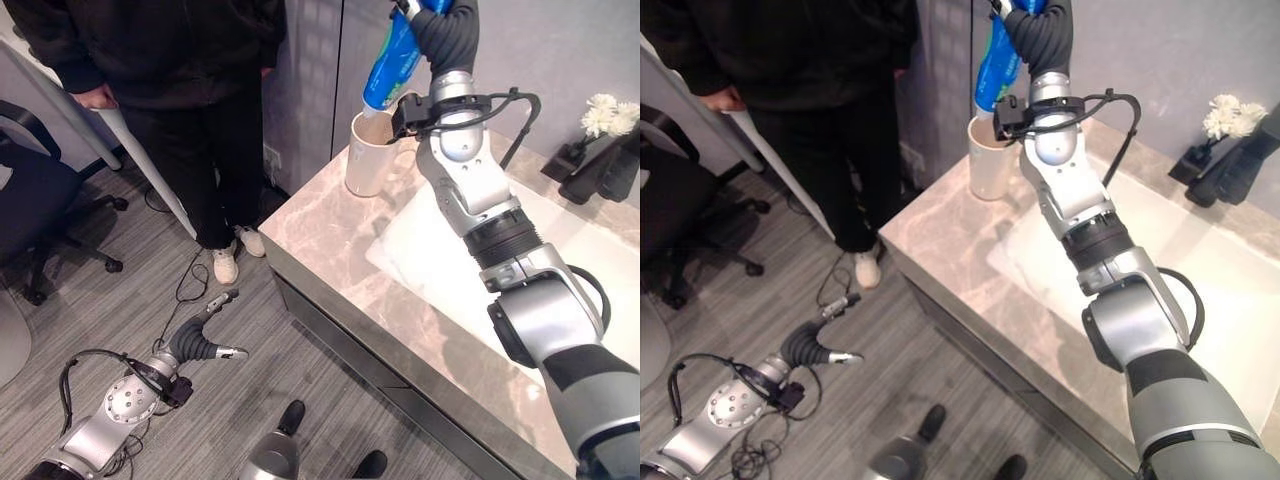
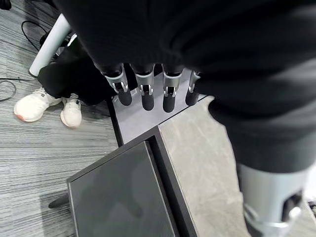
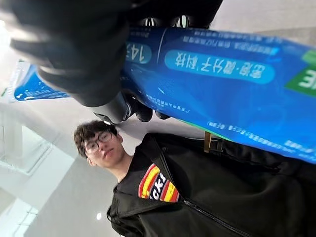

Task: Put brush and paste in cup on sink, flatten towel.

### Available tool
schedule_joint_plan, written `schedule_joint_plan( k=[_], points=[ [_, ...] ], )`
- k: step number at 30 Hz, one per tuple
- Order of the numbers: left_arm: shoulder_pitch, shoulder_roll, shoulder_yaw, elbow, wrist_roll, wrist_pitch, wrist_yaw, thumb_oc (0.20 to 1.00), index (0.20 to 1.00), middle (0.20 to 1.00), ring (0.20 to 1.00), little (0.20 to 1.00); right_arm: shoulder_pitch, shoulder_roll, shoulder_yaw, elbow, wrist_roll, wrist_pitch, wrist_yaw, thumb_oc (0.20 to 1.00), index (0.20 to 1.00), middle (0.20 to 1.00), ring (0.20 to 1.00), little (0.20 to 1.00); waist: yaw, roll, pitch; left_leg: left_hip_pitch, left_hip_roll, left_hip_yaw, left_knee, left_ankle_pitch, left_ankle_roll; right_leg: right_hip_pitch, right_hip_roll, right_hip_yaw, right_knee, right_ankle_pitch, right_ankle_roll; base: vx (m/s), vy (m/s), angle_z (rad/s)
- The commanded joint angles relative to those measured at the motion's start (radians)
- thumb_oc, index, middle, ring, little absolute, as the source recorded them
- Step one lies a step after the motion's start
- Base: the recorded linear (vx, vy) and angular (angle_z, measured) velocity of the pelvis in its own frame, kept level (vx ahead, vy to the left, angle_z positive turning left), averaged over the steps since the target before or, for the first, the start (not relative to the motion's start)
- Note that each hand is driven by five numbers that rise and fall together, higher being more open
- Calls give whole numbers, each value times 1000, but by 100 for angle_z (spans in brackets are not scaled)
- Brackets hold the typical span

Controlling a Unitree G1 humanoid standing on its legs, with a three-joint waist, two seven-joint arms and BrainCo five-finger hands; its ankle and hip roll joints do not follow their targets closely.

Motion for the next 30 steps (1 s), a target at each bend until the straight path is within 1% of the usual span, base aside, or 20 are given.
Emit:
schedule_joint_plan(
  k=[1,5,6,7,12,30],
  points=[
    [-22,25,-26,-4,-29,-58,11,1000,1000,1000,1000,1000,-112,-73,13,-74,-58,-41,-31,200,200,200,200,200,15,-61,-5,-66,-65,43,-17,44,26,111,-85,36,13,119,95,0,0,0],
    [-37,9,-47,39,-13,-60,15,1000,1000,1000,1000,1000,-112,-76,21,-70,-62,-42,-26,200,200,200,200,200,14,-66,-2,-67,-66,45,-17,36,25,111,-83,40,11,117,96,0,0,0],
    [-41,6,-51,45,-11,-60,16,1000,1000,1000,1000,1000,-112,-77,22,-66,-62,-43,-25,200,200,200,200,200,12,-66,-3,-73,-67,45,-17,43,26,106,-85,39,11,123,96,0,0,0],
    [-42,-1,-59,60,-6,-60,18,1000,1000,1000,1000,1000,-111,-76,22,-61,-60,-44,-25,200,200,200,200,200,13,-67,-2,-69,-66,45,-17,35,24,109,-83,41,9,119,96,0,0,0],
    [-48,-24,-65,90,11,-57,26,1000,1000,1000,1000,1000,-100,-76,26,-68,-54,-49,-19,200,200,200,200,200,5,-67,0,-76,-67,49,-17,43,27,103,-86,42,8,127,96,0,0,0],
    [-41,-39,-48,85,3,-56,28,1000,1000,1000,1000,1000,-64,-70,37,-52,-55,-45,-4,200,200,200,200,200,-8,-77,11,-85,-69,51,-17,40,29,91,-84,48,7,140,98,0,0,0]
  ],
)
